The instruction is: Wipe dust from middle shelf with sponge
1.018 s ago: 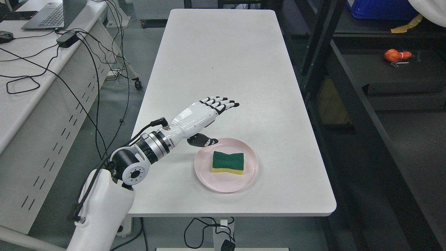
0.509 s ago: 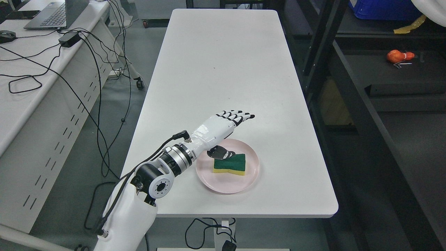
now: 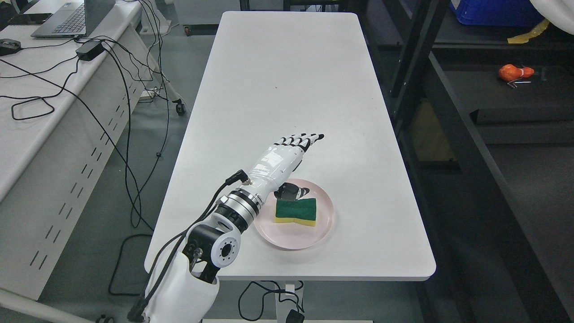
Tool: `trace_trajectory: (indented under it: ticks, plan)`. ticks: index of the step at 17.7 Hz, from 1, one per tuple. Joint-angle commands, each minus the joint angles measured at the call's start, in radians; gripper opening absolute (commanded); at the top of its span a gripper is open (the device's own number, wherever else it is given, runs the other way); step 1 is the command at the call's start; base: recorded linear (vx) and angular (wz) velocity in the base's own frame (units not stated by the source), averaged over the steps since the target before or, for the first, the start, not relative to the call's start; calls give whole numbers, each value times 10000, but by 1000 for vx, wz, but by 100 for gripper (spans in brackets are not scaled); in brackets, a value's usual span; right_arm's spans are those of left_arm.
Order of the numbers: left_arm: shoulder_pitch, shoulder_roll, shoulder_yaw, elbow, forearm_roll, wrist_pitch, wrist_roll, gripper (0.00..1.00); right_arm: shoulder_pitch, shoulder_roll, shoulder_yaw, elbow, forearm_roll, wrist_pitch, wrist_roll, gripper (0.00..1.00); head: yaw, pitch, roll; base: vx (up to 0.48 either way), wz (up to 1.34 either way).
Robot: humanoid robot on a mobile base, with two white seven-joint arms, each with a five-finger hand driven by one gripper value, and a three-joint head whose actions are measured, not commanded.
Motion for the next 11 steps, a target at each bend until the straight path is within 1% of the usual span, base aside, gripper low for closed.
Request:
trace_trajectory:
  ticks: [1, 2, 3, 5, 7, 9, 11]
  plan:
    - [538, 3, -1724, -1045, 2, 357, 861, 98, 0, -175, -1, -174, 0, 6, 5, 100, 0, 0, 0, 0, 0]
    - [584, 3, -2091, -1091, 2, 920, 1411, 98, 0, -175, -1, -174, 0, 6, 5, 100, 0, 0, 0, 0, 0]
    - [660, 3, -2338, -1137, 2, 1275, 1796, 98, 0, -175, 14, -174, 0, 6, 5, 100, 0, 0, 0, 0, 0]
    - [844, 3, -2600, -1183, 2, 1676, 2304, 98, 0, -175, -1, -174, 0, 6, 5, 100, 0, 0, 0, 0, 0]
    - [1120, 3, -2616, -1259, 2, 1754, 2352, 98, 0, -175, -1, -174, 0, 6, 5, 100, 0, 0, 0, 0, 0]
    - [1366, 3, -2616, -1382, 2, 2151, 2352, 98, 0, -175, -1, -174, 0, 6, 5, 100, 0, 0, 0, 0, 0]
    - [1382, 3, -2555, -1398, 2, 2184, 2352, 98, 0, -175, -1, -174, 0, 6, 5, 100, 0, 0, 0, 0, 0]
